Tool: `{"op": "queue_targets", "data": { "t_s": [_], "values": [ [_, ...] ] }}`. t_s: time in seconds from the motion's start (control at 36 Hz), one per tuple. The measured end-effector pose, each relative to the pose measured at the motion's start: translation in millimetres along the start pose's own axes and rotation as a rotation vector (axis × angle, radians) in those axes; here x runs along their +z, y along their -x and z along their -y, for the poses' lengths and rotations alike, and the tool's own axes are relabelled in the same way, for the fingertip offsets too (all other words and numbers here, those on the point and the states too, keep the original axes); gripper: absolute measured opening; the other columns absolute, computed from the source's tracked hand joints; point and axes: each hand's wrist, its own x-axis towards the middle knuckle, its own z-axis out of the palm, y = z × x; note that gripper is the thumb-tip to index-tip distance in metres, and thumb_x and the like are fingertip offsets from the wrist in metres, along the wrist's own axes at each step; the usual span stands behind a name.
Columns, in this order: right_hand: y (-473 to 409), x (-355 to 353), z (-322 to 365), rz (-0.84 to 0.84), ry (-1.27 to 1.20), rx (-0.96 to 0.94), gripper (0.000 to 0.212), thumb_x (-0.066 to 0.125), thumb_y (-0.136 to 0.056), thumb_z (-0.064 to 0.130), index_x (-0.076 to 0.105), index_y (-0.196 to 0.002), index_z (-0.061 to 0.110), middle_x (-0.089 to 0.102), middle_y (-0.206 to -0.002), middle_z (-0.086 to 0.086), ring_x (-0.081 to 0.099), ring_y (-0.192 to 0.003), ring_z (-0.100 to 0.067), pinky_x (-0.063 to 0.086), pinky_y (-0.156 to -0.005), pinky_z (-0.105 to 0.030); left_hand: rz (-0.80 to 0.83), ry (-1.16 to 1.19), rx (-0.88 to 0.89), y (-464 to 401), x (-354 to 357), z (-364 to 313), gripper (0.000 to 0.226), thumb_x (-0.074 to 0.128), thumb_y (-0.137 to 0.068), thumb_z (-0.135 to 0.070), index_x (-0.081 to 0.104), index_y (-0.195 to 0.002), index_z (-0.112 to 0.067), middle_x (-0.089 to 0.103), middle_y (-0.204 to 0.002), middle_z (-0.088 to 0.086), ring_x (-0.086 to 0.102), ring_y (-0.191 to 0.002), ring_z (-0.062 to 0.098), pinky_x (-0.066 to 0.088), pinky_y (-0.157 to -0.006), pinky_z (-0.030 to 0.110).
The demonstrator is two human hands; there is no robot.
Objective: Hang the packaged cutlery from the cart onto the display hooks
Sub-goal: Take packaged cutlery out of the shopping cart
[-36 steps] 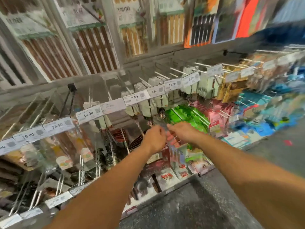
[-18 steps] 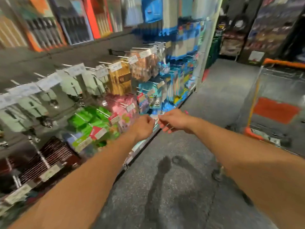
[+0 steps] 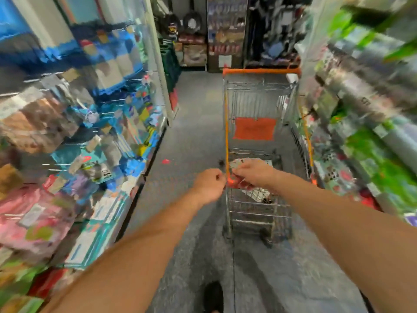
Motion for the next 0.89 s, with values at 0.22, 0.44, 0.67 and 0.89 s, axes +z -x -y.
{"op": "queue_targets", "data": {
  "t_s": [0.22, 0.44, 0.67, 0.89],
  "values": [
    [-66.9, -87.8, -55.3, -0.128, -0.049, 0.195, 0.029, 0.057, -0.099, 0.023, 0.072, -0.093, 0.0, 0.07, -0.082, -0.014, 0.059, -0.064, -0.016, 0.047, -0.058, -0.026, 0.121, -0.042, 0.046, -115.7, 55.4, -37.0, 0.025, 0.05, -0.098, -0.014, 0.061, -0.077, -0.006, 0.061, -0.071, 0.015, 0.063, -0.068, 0.027, 0.058, -0.073, 0.044],
    [-129.8, -128.5, -117.0, -0.17, -0.073, 0.323, 0.025, 0.06, -0.097, 0.033, 0.073, -0.089, 0.013, 0.07, -0.088, -0.011, 0.053, -0.074, -0.021, 0.043, -0.068, -0.035, 0.258, -0.083, -0.019, -207.1, 97.5, -41.7, 0.019, 0.045, -0.102, -0.017, 0.062, -0.099, -0.012, 0.068, -0.097, 0.014, 0.066, -0.089, 0.03, 0.056, -0.079, 0.044],
    [-249.3, -151.9, -166.3, -0.025, 0.21, 0.42, 0.031, 0.051, -0.098, 0.025, 0.068, -0.105, 0.001, 0.065, -0.101, -0.014, 0.061, -0.081, -0.022, 0.056, -0.081, -0.036, 0.28, -0.096, -0.173, -306.8, 144.7, -20.7, 0.019, 0.039, -0.102, -0.021, 0.057, -0.095, -0.018, 0.066, -0.102, 0.014, 0.065, -0.09, 0.029, 0.052, -0.071, 0.039],
    [-350.5, -167.5, -211.5, 0.169, 0.272, 0.341, 0.026, 0.054, -0.099, 0.031, 0.066, -0.096, 0.008, 0.068, -0.081, -0.007, 0.056, -0.059, -0.011, 0.039, -0.052, -0.022, 0.314, -0.224, -0.367, -405.0, 186.7, -1.7, 0.024, 0.04, -0.1, -0.008, 0.062, -0.108, -0.003, 0.069, -0.111, 0.015, 0.065, -0.089, 0.027, 0.052, -0.071, 0.034]
  ]
}}
